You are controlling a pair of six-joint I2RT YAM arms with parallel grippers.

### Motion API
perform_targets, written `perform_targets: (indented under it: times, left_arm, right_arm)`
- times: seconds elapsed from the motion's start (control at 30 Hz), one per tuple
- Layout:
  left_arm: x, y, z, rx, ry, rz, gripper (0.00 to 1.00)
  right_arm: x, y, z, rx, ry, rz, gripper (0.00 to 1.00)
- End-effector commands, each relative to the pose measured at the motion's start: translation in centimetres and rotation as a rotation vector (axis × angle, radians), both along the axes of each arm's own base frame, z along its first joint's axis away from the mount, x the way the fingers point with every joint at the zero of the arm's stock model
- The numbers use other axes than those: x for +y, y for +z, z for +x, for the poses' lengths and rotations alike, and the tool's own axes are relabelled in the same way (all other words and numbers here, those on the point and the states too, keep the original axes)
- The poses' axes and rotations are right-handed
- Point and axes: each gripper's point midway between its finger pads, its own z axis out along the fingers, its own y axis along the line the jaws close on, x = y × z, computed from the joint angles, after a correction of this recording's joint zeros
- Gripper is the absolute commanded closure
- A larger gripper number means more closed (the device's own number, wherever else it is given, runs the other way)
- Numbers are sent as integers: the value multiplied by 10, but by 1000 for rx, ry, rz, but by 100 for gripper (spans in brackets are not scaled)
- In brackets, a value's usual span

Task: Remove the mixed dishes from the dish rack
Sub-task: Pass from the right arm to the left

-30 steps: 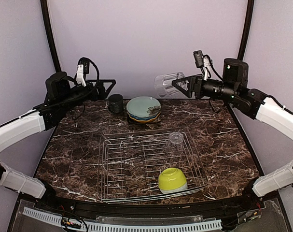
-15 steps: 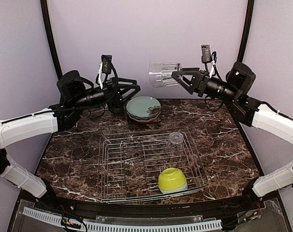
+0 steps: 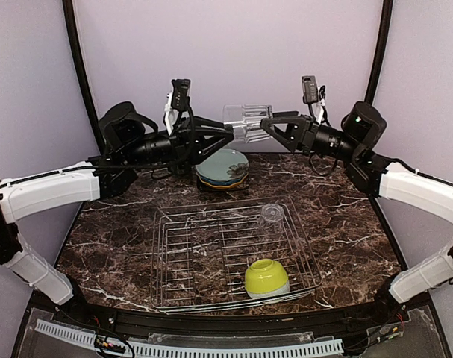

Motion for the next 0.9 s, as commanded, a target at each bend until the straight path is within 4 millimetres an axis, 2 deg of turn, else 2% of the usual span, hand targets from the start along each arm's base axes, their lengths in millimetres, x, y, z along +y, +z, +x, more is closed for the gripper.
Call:
perform_targets:
  times: [0.0, 0.1, 0.2, 0.3, 0.37, 0.47, 0.5, 0.63, 0.77, 0.87]
  left_arm:
    - [-2, 19, -10, -45, -49, -46, 70]
    - [-1, 21, -10, -36, -51, -64, 87]
    - [0, 24, -9, -21, -43, -74, 98]
    - [2, 25, -10, -15, -45, -79, 99]
    - [3, 24, -10, -5, -37, -77, 99]
    - [5, 21, -5, 10, 0, -69, 99]
    - [7, 23, -4, 9, 17, -71, 99]
    - [11, 18, 0, 14, 62, -41, 99]
    - [10, 13, 1, 36, 52, -33, 99]
    - [7, 10, 3, 56, 46, -27, 99]
  right_arm:
    - [0, 7, -8, -33, 57, 57, 56]
    - [1, 3, -6, -21, 61, 63, 56]
    - [3, -2, -4, -10, 61, 60, 56]
    - [4, -7, -1, 2, 59, 56, 52]
    - [5, -12, 1, 16, 54, 51, 41]
    - [4, -16, 5, 27, 35, 47, 18]
    - [2, -17, 6, 32, 26, 45, 15]
    - [-3, -24, 13, 54, 2, 36, 14]
    - [-5, -29, 16, 66, 5, 40, 24]
    - [-1, -30, 16, 78, 28, 37, 13]
